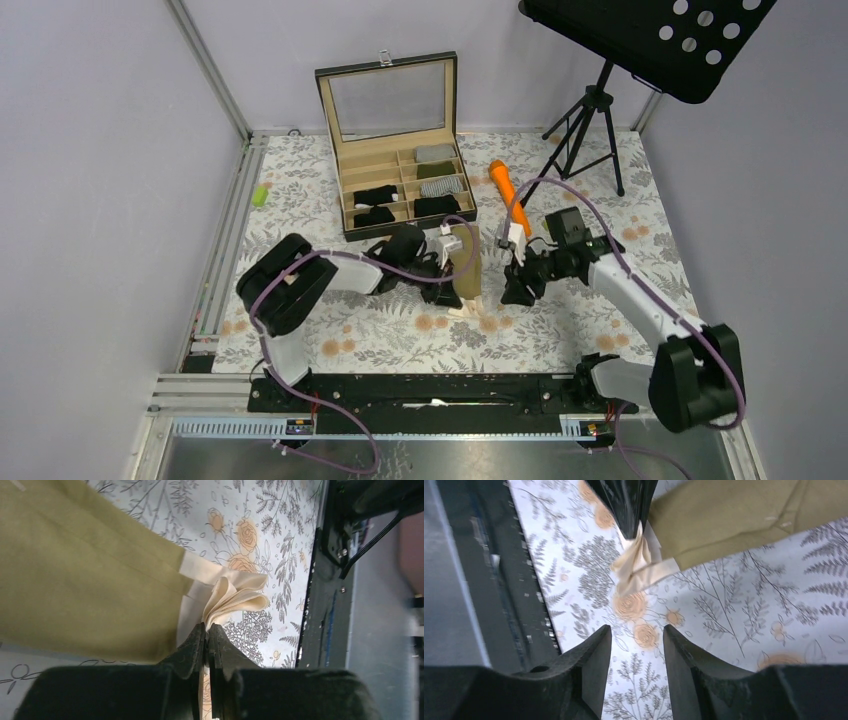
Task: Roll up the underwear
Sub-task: Roll the underwear to the center of the board.
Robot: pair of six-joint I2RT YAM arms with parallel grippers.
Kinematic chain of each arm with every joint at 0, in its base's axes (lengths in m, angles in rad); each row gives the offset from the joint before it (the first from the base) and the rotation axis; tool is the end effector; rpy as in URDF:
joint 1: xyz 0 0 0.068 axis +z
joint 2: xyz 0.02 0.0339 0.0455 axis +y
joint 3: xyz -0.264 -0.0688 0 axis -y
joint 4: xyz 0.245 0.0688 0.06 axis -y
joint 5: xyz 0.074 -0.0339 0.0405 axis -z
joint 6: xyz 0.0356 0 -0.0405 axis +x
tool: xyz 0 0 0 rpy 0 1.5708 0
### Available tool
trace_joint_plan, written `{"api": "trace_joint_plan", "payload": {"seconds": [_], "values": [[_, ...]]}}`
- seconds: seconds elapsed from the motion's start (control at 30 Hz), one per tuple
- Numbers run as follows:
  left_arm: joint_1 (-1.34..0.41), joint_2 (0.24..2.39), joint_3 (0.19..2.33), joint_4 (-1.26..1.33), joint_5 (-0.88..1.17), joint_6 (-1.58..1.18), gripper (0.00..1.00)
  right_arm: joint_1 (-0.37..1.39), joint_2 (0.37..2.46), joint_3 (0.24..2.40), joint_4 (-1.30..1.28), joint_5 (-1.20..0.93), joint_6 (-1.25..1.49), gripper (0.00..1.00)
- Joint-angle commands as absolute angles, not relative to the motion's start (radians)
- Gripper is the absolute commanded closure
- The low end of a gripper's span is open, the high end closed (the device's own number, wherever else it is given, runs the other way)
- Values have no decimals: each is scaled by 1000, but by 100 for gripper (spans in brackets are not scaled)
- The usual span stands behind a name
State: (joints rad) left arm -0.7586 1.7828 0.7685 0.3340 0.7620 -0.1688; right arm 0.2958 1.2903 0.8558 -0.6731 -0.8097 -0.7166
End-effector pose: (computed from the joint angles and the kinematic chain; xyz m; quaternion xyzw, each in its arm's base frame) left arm 0.2251 -0.2472 0.1325 0.3967 0.7551 -0.4790 0.2075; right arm 0.2206 0.0942 0.2303 -0.5128 0.7386 0.3308 0.2864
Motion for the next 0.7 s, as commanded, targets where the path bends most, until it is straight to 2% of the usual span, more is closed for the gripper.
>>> {"api": "trace_joint_plan", "payload": {"seconds": [0.0, 0.2, 0.43, 0.67], "values": [[-678, 1881, 844, 380, 972, -354, 100, 335, 1174, 734, -418, -665, -719, 50], [-612, 1973, 866, 417, 1003, -464, 100, 520, 1186, 714, -390, -607, -853, 53], [-612, 1998, 893, 367, 985, -451, 100, 726, 1274, 716, -309, -586, -956, 54], [-605, 2026, 895, 343, 998, -459, 100, 767, 1358, 652, -108, -440, -977, 49]]}}
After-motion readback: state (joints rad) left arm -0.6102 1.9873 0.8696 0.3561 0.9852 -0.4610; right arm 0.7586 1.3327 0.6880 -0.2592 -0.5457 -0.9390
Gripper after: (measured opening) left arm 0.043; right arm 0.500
